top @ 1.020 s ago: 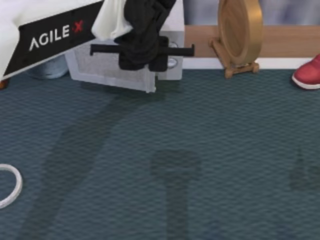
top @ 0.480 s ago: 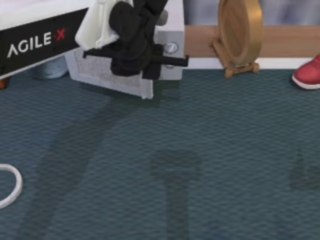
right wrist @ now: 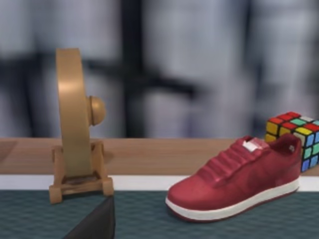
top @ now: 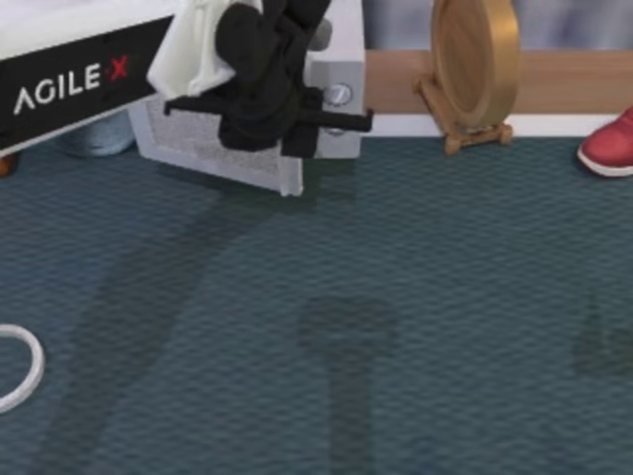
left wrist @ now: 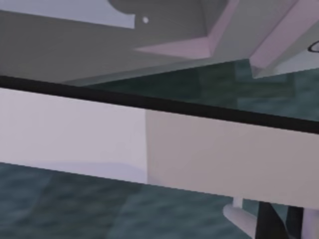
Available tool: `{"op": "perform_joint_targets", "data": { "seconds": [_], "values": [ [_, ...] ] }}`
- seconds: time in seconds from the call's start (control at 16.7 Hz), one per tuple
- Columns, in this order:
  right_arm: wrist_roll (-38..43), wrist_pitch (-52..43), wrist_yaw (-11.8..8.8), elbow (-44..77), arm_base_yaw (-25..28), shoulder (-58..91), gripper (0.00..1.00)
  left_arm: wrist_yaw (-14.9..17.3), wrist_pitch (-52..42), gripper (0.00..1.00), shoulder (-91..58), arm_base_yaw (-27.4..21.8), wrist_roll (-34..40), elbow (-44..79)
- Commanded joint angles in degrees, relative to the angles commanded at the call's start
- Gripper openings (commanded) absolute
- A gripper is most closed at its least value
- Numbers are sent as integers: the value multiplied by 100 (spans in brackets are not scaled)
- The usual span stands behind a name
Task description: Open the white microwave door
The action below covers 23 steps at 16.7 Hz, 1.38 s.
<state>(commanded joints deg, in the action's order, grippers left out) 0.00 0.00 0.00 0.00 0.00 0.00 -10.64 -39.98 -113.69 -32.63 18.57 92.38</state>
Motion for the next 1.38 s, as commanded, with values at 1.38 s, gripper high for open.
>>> {"op": "perform_joint_targets", "data": {
  "seconds": [1.38],
  "values": [
    [0,0,0,0,0,0,100,320,266,0,435,112,-587,-627]
  ]
}}
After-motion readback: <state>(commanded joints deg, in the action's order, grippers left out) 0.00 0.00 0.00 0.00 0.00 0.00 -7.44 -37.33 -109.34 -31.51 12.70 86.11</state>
